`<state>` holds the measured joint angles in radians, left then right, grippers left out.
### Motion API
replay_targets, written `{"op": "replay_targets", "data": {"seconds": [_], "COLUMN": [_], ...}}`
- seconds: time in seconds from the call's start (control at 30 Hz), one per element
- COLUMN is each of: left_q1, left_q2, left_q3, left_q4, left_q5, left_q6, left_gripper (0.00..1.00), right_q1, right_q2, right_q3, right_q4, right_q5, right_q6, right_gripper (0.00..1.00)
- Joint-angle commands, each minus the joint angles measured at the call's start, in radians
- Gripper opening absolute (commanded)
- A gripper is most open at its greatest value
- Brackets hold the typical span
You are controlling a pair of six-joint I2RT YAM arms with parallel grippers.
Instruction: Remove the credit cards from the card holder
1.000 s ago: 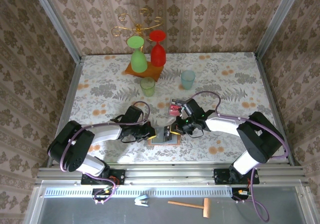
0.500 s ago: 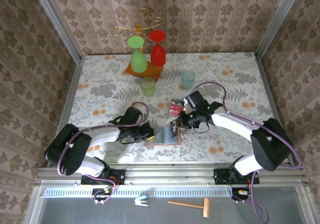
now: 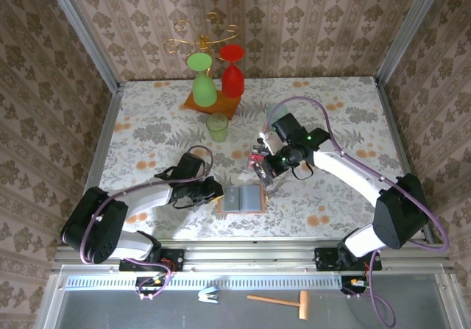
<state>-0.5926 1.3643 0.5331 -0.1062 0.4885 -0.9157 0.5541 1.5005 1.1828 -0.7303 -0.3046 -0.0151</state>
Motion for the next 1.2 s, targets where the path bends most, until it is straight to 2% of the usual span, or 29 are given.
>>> {"op": "replay_targets", "data": {"seconds": [0.0, 0.3, 0.57, 1.17], "left_q1": [0.016, 0.052, 0.079, 0.115], "left_q2": [-0.021, -0.034, -0.051, -0.021], "left_q3": [0.029, 0.036, 0.051, 0.090], "left_q4": [-0.072, -0.072, -0.089, -0.093], "left_q5": [-0.009, 0.013, 0.016, 0.021], "left_q6": [0.061, 0.072, 0.078, 0.078], "left_gripper": [0.17, 0.20, 0.22, 0.23], "right_q1": [-0.009, -0.052, -0.078, -0.108], "right_q2": [0.028, 0.210, 0.386, 0.651], "right_q3": [0.070, 0.310, 0.543, 0.912], "right_q4": [-0.121, -0.290, -0.441, -0.597], "right_q5": [0.051, 0.116, 0.167, 0.157], "right_q6": [-0.271, -0.537, -0.684, -0.824], "right_gripper": [0.00, 0.00, 0.00, 0.00]}}
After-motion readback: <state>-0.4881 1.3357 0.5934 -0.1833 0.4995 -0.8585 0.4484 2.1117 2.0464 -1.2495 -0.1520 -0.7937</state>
